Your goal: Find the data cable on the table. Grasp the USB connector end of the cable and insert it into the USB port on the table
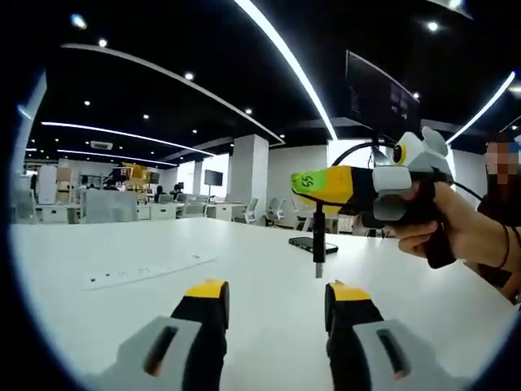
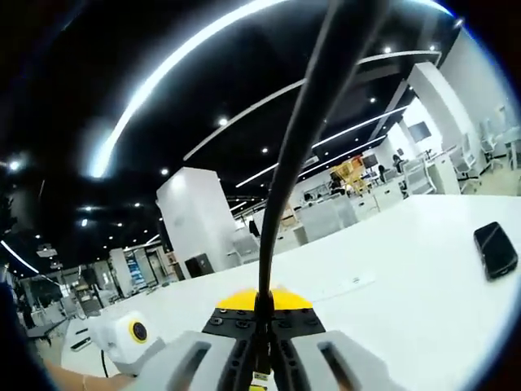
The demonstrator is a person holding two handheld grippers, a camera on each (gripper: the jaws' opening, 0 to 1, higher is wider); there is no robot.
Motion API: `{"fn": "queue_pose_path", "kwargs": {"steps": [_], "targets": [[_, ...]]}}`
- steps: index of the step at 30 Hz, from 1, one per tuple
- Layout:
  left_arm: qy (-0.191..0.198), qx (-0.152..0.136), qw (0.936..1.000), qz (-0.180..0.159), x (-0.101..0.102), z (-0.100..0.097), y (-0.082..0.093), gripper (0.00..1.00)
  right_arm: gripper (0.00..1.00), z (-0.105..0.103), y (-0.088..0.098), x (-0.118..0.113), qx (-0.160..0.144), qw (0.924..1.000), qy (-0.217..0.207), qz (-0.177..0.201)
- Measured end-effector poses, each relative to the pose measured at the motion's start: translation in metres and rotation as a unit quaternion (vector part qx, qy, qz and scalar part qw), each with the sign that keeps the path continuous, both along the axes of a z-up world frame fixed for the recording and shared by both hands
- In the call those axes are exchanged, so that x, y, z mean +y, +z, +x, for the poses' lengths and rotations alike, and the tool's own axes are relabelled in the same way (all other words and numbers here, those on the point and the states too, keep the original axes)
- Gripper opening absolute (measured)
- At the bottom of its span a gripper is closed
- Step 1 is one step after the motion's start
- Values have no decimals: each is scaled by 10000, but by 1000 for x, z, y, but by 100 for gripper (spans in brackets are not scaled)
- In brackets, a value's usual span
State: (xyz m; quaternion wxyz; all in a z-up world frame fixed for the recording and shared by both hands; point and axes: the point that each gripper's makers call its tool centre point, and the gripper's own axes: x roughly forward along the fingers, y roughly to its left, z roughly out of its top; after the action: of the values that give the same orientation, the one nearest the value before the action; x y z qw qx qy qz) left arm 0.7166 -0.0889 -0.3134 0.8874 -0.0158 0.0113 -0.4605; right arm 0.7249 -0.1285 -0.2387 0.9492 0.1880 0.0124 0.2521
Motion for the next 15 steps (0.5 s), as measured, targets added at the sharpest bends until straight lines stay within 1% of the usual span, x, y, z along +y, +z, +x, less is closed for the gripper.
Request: {"fn": "queue_pose_path", "kwargs": {"steps": [3, 6, 11, 12, 13, 15], "targets": [[34, -42, 10000, 54, 0, 5, -3, 49, 5, 5, 0, -1, -11, 9999, -44, -130], [59, -72, 10000, -22, 1, 11, -5, 49, 5, 11, 0, -4, -23, 9998, -74, -201], [43, -56, 10000, 11, -5, 22, -16, 50, 5, 21, -1, -7, -34, 9995, -140, -280], [40, -50, 10000, 0, -5, 23, -15, 51, 5, 23, -2, -7, -34, 9994, -160, -305], [-17, -103, 9999, -49, -7, 23, -12, 51, 5, 25, -3, -8, -31, 9993, -179, -323], [-81, -85, 9999, -89, -10, 26, -11, 51, 5, 29, -5, -9, -12, 9992, -207, -347]]}}
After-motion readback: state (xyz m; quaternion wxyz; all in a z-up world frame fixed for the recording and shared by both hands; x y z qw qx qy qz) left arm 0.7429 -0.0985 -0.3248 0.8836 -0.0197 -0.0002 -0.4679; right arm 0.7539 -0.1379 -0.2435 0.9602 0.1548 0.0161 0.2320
